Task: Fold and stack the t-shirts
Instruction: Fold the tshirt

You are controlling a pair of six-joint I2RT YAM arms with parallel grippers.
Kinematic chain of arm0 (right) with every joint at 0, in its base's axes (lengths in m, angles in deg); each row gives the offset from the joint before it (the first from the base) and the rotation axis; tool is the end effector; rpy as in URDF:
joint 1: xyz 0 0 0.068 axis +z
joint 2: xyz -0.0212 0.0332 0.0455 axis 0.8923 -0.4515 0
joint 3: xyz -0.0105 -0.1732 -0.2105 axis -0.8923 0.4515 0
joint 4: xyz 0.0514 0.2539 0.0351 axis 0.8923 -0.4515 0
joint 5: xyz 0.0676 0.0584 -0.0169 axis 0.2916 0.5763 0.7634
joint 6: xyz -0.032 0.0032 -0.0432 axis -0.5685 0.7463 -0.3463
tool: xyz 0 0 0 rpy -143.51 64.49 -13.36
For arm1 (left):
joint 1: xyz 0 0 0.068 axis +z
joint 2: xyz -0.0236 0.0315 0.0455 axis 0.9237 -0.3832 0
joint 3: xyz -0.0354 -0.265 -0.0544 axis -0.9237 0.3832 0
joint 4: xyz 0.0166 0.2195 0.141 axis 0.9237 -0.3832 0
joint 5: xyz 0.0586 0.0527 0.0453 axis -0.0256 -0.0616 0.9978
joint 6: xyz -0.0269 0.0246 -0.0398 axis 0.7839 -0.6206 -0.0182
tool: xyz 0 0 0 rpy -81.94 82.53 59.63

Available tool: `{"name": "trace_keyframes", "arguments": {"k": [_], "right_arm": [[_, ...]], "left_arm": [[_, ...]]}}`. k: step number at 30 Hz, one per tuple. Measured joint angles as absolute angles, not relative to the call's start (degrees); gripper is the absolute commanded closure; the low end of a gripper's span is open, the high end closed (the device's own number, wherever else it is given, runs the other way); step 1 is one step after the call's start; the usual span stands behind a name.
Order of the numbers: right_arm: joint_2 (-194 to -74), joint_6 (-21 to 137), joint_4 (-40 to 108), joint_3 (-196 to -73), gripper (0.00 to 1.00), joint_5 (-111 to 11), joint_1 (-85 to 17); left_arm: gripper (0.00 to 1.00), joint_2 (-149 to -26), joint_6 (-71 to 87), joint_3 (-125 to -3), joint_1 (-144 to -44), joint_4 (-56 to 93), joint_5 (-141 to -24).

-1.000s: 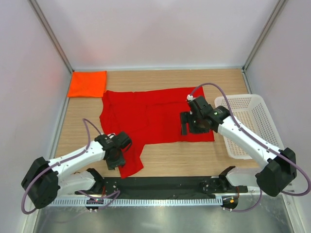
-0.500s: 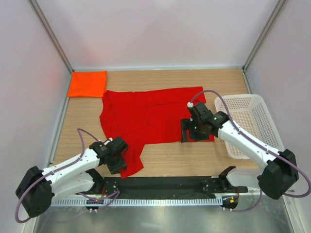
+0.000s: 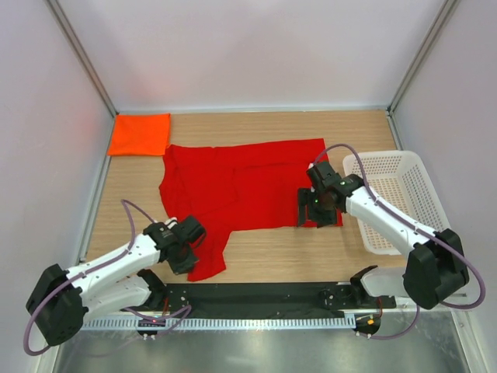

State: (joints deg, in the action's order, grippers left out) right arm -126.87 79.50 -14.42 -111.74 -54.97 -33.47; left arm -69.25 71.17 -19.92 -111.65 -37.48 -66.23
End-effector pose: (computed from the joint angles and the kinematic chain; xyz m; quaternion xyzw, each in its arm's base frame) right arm 0.2037 0.1179 0.2332 -0.0175 0.9841 0.1045 0.1428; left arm 0.0995 -0.0901 0.1606 -0.2677 0.9591 -0.0177 0.0902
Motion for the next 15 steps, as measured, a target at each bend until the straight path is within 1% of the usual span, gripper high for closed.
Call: {"name": "trace_keyframes", "arguments": {"k": [3,7,15], "right_arm": [[-128.11,79.61,-14.81,-111.57,0.34,-55.08,-37.91],[-129.08,79.1,-15.32,-111.31,0.36,-57.26,-42.85],[-134.1,77.31,-14.9,-111.28,0.38,-61.37,-42.98]], "left_arm": [[1.0,-67.35,71.96,-22.61,-111.65,-42.0,-63.52],[1.0,-64.07,73.42,-26.5,-111.65,-47.95,-59.17],[1.0,-60.55,76.02,-30.34,-111.65,-55.53,-54.38]]}}
